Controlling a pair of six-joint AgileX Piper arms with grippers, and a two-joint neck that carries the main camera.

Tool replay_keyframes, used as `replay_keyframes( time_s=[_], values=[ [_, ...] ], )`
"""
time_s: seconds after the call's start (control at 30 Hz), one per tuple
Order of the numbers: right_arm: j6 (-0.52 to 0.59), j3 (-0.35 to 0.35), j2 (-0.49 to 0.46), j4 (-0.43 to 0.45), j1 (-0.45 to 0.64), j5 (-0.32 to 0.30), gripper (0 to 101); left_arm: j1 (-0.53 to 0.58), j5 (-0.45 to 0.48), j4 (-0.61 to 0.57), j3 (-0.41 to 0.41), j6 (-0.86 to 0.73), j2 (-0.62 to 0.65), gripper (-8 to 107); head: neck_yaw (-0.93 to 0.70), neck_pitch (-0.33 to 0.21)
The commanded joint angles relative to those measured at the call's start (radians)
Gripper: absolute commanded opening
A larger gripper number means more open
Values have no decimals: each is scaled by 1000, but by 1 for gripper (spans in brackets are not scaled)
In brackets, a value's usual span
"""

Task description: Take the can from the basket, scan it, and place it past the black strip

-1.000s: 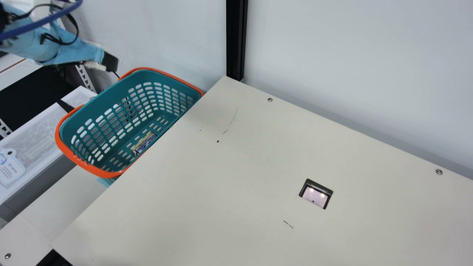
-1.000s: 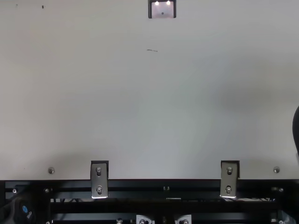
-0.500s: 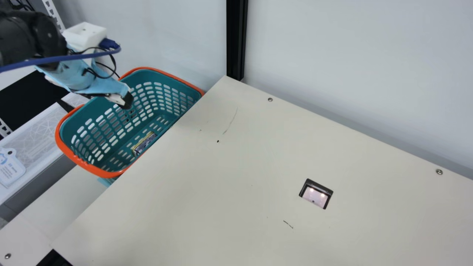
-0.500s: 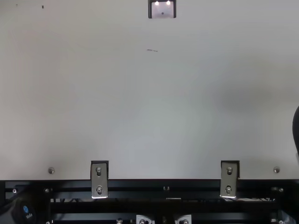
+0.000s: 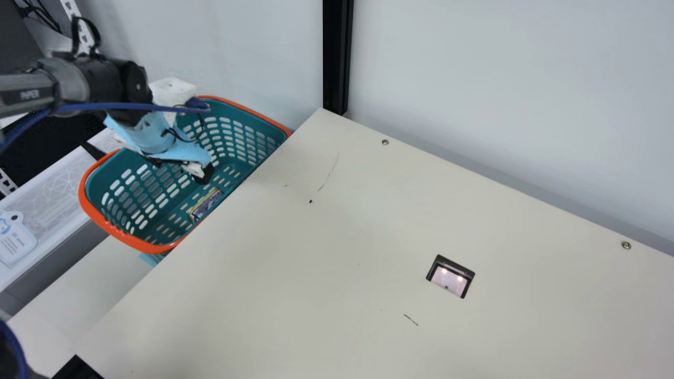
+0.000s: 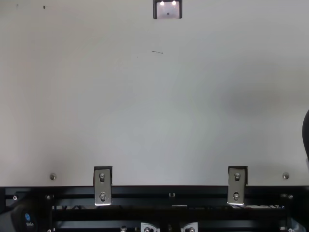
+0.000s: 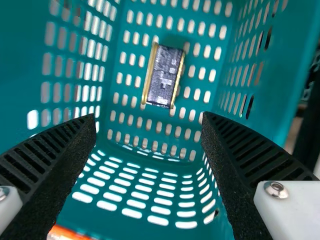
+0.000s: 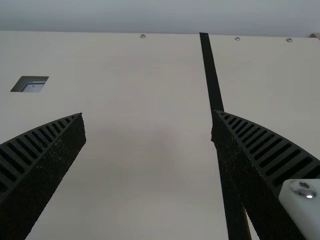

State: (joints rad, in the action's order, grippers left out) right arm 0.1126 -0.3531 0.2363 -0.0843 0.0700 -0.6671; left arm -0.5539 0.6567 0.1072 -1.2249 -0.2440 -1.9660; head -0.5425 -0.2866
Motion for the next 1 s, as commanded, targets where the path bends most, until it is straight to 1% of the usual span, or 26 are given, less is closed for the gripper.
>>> replay_keyframes(
  time_s=[0.0, 0.27, 0.47, 0.67, 0.97],
  values=[
    [0, 0, 0, 0, 0, 0, 101, 2, -9, 0, -6, -21, -48, 90, -19, -23],
    [0, 0, 0, 0, 0, 0, 101, 0, -54, 1, -47, -115, -177, 90, -19, -23],
    [0, 0, 0, 0, 0, 0, 101, -11, -65, -10, -114, -183, -269, 90, -19, -23],
    [0, 0, 0, 0, 0, 0, 101, -25, -43, -43, -197, -258, -345, 90, -19, -23],
    [0, 0, 0, 0, 0, 0, 101, -43, 21, -123, -306, -372, -421, 90, -19, -23]
  ],
)
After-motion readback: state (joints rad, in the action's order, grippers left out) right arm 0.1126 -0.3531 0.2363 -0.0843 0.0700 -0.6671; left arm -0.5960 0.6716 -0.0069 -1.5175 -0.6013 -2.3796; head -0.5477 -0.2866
